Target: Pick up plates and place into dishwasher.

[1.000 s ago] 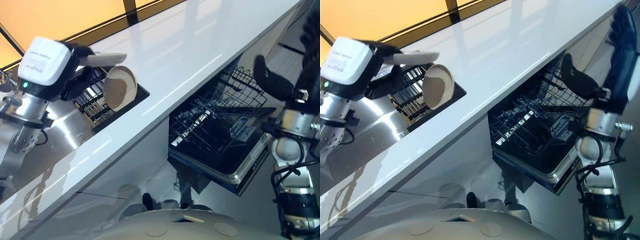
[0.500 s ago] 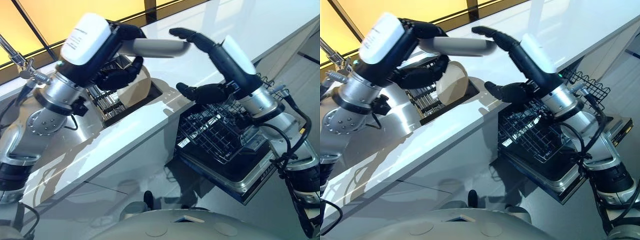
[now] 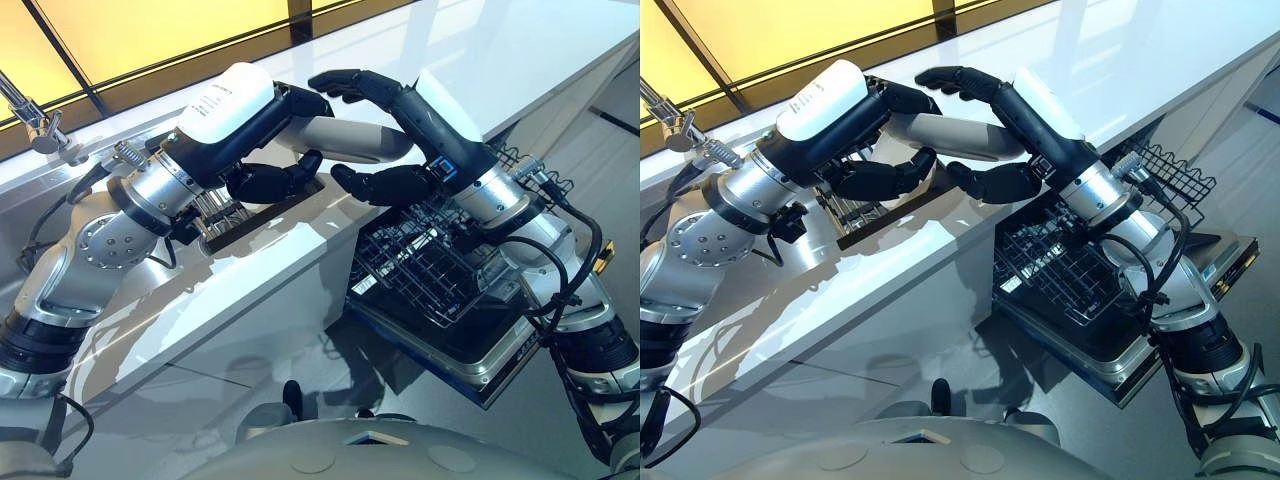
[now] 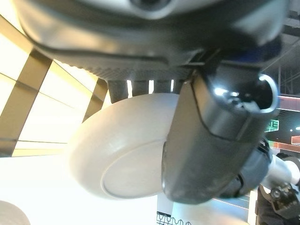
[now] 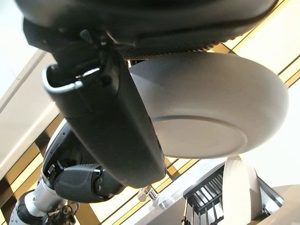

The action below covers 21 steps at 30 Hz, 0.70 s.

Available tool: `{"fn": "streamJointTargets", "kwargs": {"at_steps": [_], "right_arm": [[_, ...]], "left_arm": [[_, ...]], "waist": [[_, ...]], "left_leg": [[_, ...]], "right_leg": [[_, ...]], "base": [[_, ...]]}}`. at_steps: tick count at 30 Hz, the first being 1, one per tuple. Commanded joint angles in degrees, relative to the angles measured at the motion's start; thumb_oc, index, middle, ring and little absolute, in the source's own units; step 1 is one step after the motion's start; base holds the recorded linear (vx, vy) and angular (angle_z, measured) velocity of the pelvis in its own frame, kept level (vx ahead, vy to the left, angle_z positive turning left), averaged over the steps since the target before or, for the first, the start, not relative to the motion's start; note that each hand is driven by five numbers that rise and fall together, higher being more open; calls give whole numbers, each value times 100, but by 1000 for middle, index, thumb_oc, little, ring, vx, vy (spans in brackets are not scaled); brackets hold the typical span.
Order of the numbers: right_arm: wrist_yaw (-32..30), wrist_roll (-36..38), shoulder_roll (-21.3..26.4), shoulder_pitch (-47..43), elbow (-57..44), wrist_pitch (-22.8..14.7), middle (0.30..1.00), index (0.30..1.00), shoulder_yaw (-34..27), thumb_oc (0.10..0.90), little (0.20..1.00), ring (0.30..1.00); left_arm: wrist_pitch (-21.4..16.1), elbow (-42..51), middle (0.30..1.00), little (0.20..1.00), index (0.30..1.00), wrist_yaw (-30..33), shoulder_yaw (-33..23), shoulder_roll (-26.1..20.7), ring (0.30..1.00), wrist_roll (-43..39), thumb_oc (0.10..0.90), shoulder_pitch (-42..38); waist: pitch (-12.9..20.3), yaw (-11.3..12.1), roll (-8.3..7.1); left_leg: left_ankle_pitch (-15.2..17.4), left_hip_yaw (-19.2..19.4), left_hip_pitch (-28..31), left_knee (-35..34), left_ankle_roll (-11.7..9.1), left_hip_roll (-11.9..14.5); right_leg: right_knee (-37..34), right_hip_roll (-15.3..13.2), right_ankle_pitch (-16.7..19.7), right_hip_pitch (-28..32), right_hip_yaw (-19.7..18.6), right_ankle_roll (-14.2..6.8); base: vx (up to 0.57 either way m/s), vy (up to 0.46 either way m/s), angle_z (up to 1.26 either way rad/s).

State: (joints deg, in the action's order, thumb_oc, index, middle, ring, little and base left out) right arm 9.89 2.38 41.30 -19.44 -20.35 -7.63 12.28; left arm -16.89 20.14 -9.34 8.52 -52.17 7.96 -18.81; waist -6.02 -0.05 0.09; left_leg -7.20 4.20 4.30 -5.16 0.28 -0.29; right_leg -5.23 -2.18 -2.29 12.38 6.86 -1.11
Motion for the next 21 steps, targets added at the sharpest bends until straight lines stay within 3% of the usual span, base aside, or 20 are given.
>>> {"fn": "streamJointTargets", "kwargs": {"at_steps": [1,6,9,10,11,12,21], "right_arm": [[-270,235,-132,-404,-367,-371,300,300,-163,100,200,300],[-481,4,-47,-205,-265,-320,300,300,-378,100,200,300],[-632,-117,-25,-76,-163,-297,300,300,-558,100,200,300],[-733,-188,1,-14,-125,-310,300,300,-656,100,200,300],[-782,-228,13,10,-108,-328,300,300,-706,100,200,300],[-841,-279,24,26,-65,-347,300,300,-765,100,200,300],[-1884,-664,165,53,538,-477,300,300,-1244,100,200,300]], "left_arm": [[-304,269,378,291,378,580,-269,148,378,-403,191,-842],[-704,232,324,227,324,1267,-527,94,324,124,127,-664],[-825,249,335,241,335,1551,-751,97,335,372,141,-557],[-812,273,458,384,458,1665,-838,100,458,395,284,-502],[-793,281,869,864,869,1694,-878,109,869,389,764,-474],[-769,277,900,900,900,1744,-933,120,900,399,800,-434],[-425,-116,900,900,900,1967,-1340,-7,900,218,800,-43]], "waist": [[381,41,-41],[408,41,-39],[411,52,-42],[406,59,-44],[409,63,-44],[410,75,-47],[422,167,-32]], "left_leg": [[808,82,443,16,-7,-169],[859,37,463,16,-3,-175],[855,-3,453,16,-2,-179],[805,-20,428,16,1,-182],[806,-35,427,16,-2,-183],[805,-51,427,16,-6,-185],[865,-123,461,16,-16,-195]], "right_leg": [[138,89,309,-376,70,-285],[167,98,228,-346,55,-280],[207,97,202,-355,66,-269],[224,94,235,-383,84,-259],[222,91,233,-379,93,-259],[221,89,231,-373,104,-258],[172,70,196,-305,191,-283]], "base": [[0,0,0],[30,1,0],[0,0,0],[-21,3,4],[-22,3,5],[8,2,6],[14,0,9]]}}
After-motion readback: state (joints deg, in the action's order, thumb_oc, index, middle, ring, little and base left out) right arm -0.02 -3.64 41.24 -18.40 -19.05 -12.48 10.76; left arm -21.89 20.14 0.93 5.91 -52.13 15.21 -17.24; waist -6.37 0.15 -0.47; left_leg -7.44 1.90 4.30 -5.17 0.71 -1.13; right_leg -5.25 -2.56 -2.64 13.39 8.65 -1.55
